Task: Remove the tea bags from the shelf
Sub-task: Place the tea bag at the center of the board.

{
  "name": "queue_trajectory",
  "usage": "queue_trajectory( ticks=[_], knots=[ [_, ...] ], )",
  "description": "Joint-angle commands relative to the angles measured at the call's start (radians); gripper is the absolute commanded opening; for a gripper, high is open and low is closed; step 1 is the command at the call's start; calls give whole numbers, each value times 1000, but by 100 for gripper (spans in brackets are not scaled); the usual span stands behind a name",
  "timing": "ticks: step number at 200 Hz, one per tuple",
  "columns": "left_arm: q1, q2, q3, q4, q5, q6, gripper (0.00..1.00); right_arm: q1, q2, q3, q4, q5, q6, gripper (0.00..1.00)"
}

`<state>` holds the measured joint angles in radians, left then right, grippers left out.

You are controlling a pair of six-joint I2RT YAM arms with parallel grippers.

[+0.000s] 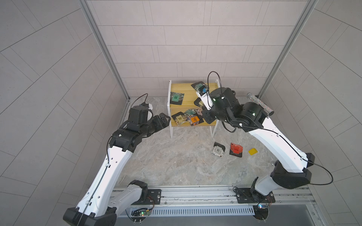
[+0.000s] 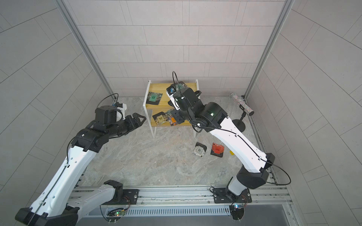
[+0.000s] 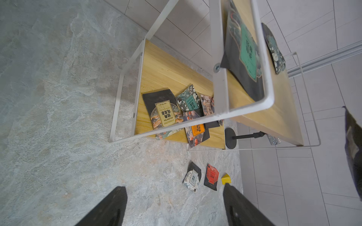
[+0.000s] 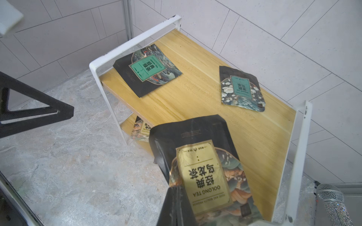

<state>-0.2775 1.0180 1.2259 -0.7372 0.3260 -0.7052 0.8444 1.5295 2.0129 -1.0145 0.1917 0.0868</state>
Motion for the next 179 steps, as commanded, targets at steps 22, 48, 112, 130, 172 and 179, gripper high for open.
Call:
queue_trajectory(
  ticks=[22,48,112,130,172,179],
  knots=[
    [-31,-53,-62,-16,-10,53,85,15,-171,-243,112,20,23,0],
    [-53,-87,-118,-16,-35,63,85,29,-271,-421,180,13,33,0],
    [-69,-169,-307,9,-73,48,85,75,-407,-802,337,-11,91,0],
    [-69,-187,-360,32,-71,40,85,98,-426,-908,414,-12,106,0],
    [-69,-206,-455,67,-75,19,85,115,-422,-1141,600,-5,133,0],
    [-69,-209,-468,76,-73,14,85,116,-413,-1167,623,-11,141,0]
  ],
)
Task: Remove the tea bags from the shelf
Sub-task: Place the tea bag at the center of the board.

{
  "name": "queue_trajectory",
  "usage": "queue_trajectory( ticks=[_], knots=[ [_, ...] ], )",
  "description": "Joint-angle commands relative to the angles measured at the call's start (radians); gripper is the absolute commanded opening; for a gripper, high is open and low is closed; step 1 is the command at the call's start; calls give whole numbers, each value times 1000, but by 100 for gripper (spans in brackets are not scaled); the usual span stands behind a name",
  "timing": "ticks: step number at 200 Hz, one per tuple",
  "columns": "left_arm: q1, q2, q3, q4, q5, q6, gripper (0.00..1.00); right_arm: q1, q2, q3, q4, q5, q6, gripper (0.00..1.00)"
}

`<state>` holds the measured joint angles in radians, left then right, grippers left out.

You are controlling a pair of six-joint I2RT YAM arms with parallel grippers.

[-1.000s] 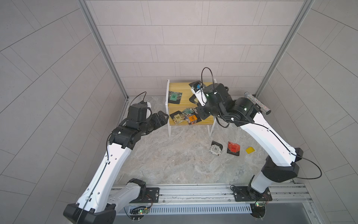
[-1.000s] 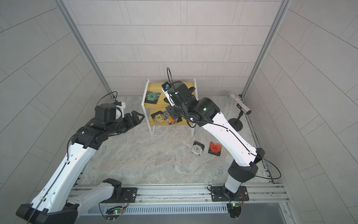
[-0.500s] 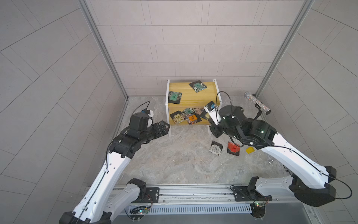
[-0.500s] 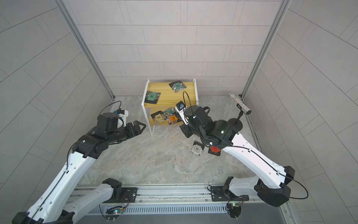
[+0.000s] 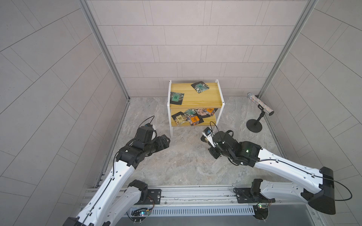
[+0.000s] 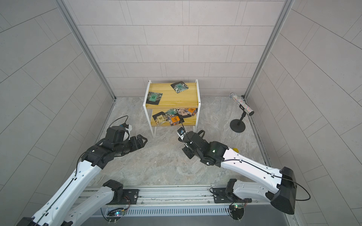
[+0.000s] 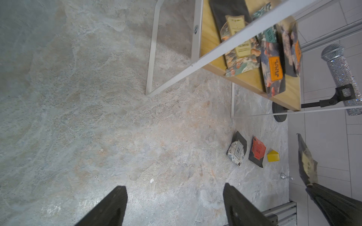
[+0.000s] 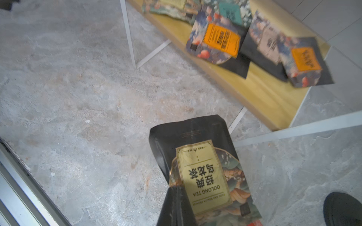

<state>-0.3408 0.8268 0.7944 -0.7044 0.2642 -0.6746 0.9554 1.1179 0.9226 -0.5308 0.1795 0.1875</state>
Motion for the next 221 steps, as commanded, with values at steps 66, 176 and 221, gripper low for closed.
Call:
queue_trajectory(
  ticks=[66,176,221],
  knots=[
    [-6,-5,-89,77,-23,-32,85,5,164,-197,362,-41,111,0],
    [-6,10,-53,42,-48,-14,85,5,428,-160,468,-112,135,0],
    [-6,4,-49,43,-56,-15,85,5,464,-145,469,-148,158,0]
  ],
)
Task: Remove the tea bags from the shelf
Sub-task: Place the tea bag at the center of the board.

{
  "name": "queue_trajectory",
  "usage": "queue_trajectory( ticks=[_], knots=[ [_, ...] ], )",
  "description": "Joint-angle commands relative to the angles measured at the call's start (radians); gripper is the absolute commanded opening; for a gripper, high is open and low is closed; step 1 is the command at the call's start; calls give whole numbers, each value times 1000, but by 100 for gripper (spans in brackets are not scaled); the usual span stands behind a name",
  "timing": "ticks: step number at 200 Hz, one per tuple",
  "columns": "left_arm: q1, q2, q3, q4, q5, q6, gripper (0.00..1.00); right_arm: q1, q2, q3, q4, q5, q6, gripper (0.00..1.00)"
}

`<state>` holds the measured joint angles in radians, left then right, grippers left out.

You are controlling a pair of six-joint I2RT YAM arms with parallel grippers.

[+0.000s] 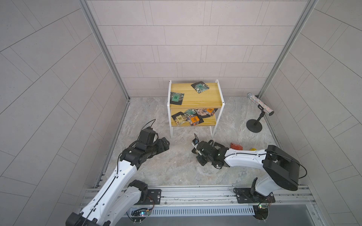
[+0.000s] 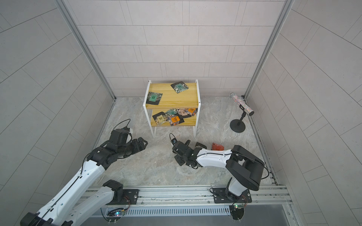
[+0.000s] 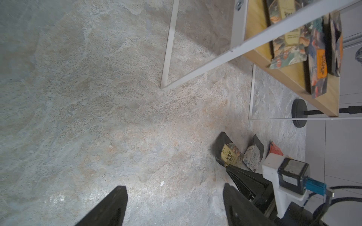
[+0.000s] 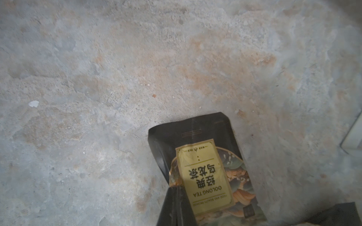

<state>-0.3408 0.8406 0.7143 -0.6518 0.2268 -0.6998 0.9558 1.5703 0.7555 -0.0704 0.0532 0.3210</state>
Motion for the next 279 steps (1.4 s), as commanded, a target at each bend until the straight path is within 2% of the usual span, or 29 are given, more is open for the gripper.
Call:
queue_trajectory(
  ticks=[1,68,170,232,256,279],
  knots=[
    [-6,-11,31,-9,-19,11,85,4,11,22,9,-21,25,0],
    [-6,-21,34,-11,-28,8,85,10,-27,72,-98,-22,18,25],
    [-6,-20,136,-54,-31,43,85,17,-205,158,-276,19,-8,36],
    [-6,41,281,-98,-46,70,82,17,-281,271,-374,39,-31,43],
    [-6,72,345,-113,-47,72,82,14,-286,331,-425,30,-32,49],
    [-4,119,413,-122,-23,56,82,11,-270,395,-484,34,-51,49]
  ],
)
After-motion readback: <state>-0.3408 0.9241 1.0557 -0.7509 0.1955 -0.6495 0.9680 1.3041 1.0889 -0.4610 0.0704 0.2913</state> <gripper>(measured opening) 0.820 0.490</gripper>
